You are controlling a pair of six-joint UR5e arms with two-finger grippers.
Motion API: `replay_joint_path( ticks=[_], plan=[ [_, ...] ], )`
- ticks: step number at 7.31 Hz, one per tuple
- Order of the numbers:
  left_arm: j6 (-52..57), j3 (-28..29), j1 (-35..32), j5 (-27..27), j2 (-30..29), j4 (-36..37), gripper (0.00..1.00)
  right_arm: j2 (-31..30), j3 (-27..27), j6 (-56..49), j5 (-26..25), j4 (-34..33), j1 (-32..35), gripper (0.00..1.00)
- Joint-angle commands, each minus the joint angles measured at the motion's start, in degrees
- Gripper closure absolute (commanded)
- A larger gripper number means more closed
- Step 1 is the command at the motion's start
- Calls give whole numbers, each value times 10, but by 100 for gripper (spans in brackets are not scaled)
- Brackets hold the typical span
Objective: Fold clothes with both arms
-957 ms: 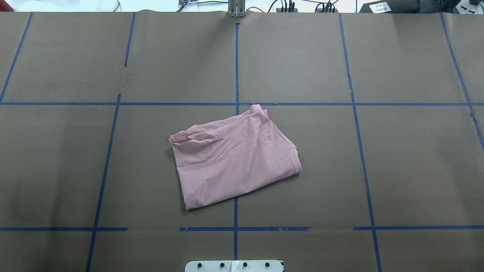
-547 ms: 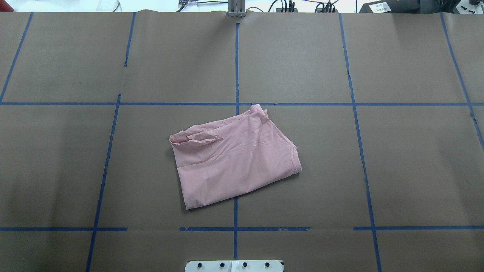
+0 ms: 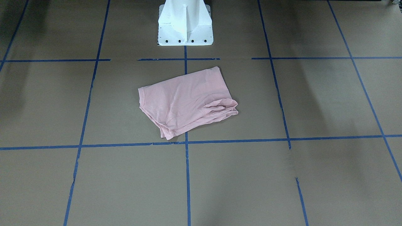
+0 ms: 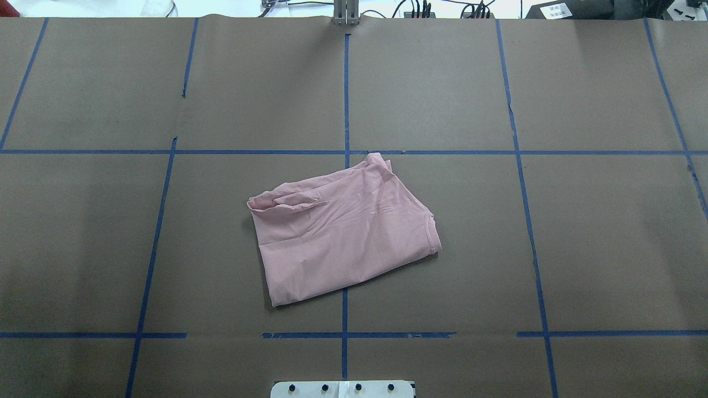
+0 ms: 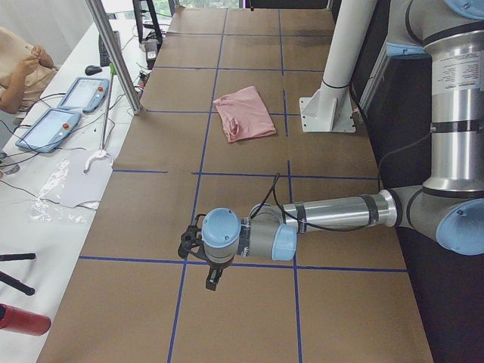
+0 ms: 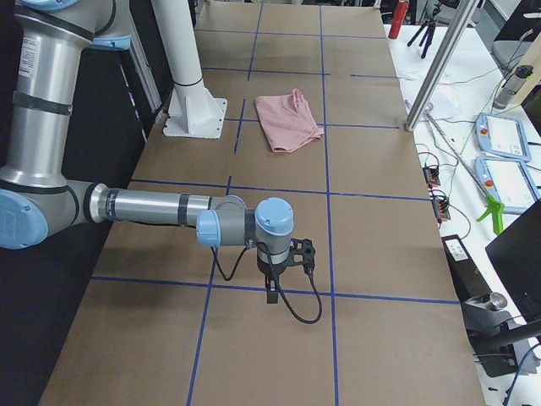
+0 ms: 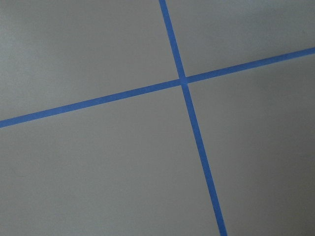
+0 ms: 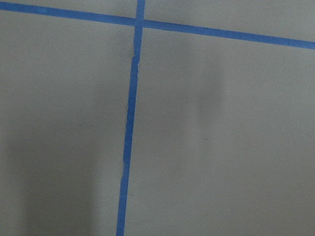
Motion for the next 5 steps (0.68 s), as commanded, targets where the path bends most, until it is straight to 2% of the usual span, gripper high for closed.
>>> replay_joint_path(
  ticks=[1,5],
  plan=[
    [-1,0,0,0,1,0,0,0,0,0,0,0,0,0],
    [-1,0,0,0,6,0,0,0,1,0,0,0,0,0]
  ],
)
